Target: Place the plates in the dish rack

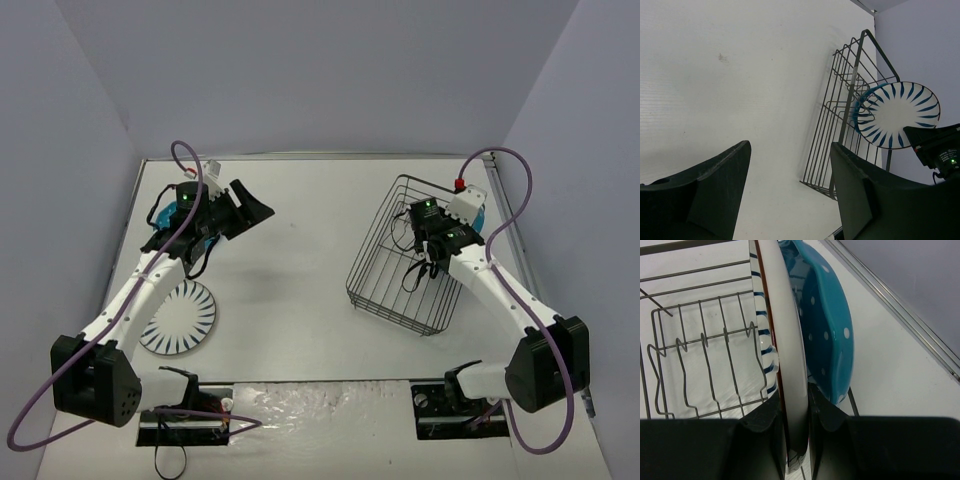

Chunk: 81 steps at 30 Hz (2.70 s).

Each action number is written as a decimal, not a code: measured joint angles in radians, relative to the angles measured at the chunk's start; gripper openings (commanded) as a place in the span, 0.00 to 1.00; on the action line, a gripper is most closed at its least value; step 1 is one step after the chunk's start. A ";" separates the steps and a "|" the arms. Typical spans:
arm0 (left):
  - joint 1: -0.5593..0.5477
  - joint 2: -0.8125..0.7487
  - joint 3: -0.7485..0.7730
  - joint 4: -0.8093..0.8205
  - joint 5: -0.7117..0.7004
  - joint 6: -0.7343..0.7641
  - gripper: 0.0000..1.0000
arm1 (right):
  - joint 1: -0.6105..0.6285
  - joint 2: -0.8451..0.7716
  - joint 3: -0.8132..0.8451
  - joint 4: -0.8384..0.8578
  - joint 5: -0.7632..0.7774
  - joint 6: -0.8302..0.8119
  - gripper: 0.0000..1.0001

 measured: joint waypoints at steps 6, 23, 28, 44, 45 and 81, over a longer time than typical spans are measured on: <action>-0.007 0.000 0.000 0.000 -0.002 0.000 0.60 | -0.011 0.022 -0.020 0.024 -0.022 0.001 0.00; -0.014 0.000 0.000 0.000 -0.003 0.000 0.60 | -0.032 0.066 -0.022 0.083 -0.011 0.002 0.43; -0.018 0.000 0.000 0.000 -0.003 0.000 0.60 | -0.033 0.066 -0.022 0.095 -0.010 0.000 0.48; -0.026 0.012 0.000 -0.001 -0.014 0.000 0.60 | -0.033 -0.086 0.135 0.003 -0.011 -0.062 0.51; -0.026 0.014 0.000 -0.002 -0.018 0.000 0.60 | -0.033 -0.104 0.152 -0.005 -0.009 -0.067 0.51; 0.523 0.240 0.071 -0.142 -0.249 -0.072 0.70 | 0.235 0.307 0.358 0.370 -0.666 -0.126 0.54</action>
